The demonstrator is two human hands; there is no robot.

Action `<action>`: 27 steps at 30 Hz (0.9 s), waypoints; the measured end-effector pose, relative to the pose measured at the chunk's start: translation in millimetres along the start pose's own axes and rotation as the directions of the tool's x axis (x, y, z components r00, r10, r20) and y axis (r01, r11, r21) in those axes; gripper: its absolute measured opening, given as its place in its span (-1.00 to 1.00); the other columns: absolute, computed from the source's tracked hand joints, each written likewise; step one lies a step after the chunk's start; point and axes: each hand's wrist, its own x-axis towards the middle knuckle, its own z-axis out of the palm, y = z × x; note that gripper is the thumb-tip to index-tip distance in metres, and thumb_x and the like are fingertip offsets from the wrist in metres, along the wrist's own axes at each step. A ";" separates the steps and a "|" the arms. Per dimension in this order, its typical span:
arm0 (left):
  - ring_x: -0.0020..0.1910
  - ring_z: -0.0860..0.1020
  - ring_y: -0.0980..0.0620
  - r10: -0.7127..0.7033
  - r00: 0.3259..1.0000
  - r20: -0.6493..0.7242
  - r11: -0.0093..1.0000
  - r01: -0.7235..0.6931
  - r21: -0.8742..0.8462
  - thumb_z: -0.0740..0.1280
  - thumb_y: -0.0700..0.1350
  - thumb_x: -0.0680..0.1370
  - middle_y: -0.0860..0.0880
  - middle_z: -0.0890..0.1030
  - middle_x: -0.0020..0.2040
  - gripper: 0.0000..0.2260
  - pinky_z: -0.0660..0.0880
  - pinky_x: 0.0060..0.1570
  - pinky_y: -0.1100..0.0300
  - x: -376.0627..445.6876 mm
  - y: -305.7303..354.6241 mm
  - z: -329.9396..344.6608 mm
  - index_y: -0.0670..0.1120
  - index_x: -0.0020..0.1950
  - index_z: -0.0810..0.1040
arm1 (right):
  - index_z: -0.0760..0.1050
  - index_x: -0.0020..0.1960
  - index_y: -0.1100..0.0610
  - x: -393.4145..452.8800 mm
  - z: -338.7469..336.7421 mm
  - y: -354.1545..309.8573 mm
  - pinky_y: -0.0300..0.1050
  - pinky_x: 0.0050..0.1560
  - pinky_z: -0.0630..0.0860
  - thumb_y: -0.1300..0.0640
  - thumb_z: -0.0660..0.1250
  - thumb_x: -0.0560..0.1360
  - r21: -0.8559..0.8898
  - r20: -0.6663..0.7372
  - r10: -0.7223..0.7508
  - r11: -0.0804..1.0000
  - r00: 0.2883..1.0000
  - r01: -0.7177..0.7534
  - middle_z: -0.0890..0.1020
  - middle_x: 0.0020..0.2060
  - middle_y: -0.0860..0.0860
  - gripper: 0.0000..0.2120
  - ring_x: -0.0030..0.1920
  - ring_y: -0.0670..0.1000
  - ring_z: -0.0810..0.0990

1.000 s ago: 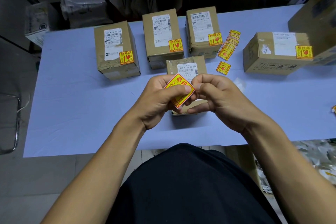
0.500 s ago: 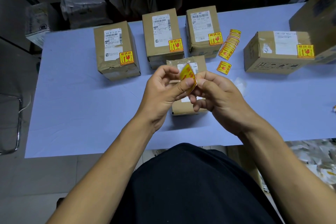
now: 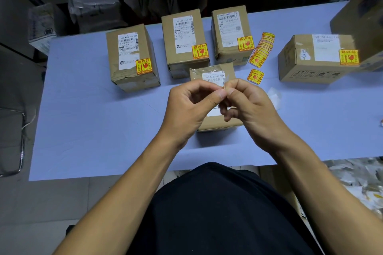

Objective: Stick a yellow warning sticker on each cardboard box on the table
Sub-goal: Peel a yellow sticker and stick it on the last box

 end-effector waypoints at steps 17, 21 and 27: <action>-0.22 0.64 0.04 -0.473 0.836 -0.279 0.881 0.443 -0.167 0.29 -0.18 0.62 -0.08 0.67 -0.20 -0.87 0.58 -0.11 0.14 28.1 -44.5 10.6 -0.14 -0.06 0.62 | 0.42 -0.18 0.14 31.5 -74.6 62.5 -0.24 -0.32 0.51 0.22 0.10 0.60 0.040 -0.352 0.263 0.963 0.898 -0.266 0.50 -0.33 0.01 -0.78 -0.33 -0.03 0.53; -0.23 0.63 0.07 -0.481 0.817 -0.318 0.876 0.464 -0.134 0.30 -0.17 0.62 -0.03 0.66 -0.24 -0.87 0.59 -0.10 0.15 32.4 -50.2 12.7 -0.12 -0.09 0.61 | 0.44 -0.16 0.14 46.8 -99.1 86.8 -0.22 -0.29 0.52 0.20 0.10 0.58 -0.008 -0.421 0.354 0.919 0.835 -0.393 0.53 -0.23 0.04 -0.80 -0.22 -0.01 0.55; -0.24 0.63 0.10 -0.492 0.802 -0.338 0.866 0.491 -0.096 0.31 -0.17 0.61 0.01 0.65 -0.25 -0.86 0.58 -0.18 0.25 33.9 -56.5 20.3 -0.09 -0.12 0.62 | 0.48 -0.22 0.19 56.4 -117.1 131.8 -0.14 -0.22 0.52 0.25 0.21 0.52 -0.151 -0.466 0.384 0.853 0.797 -0.499 0.53 -0.25 0.06 -0.84 -0.19 0.06 0.52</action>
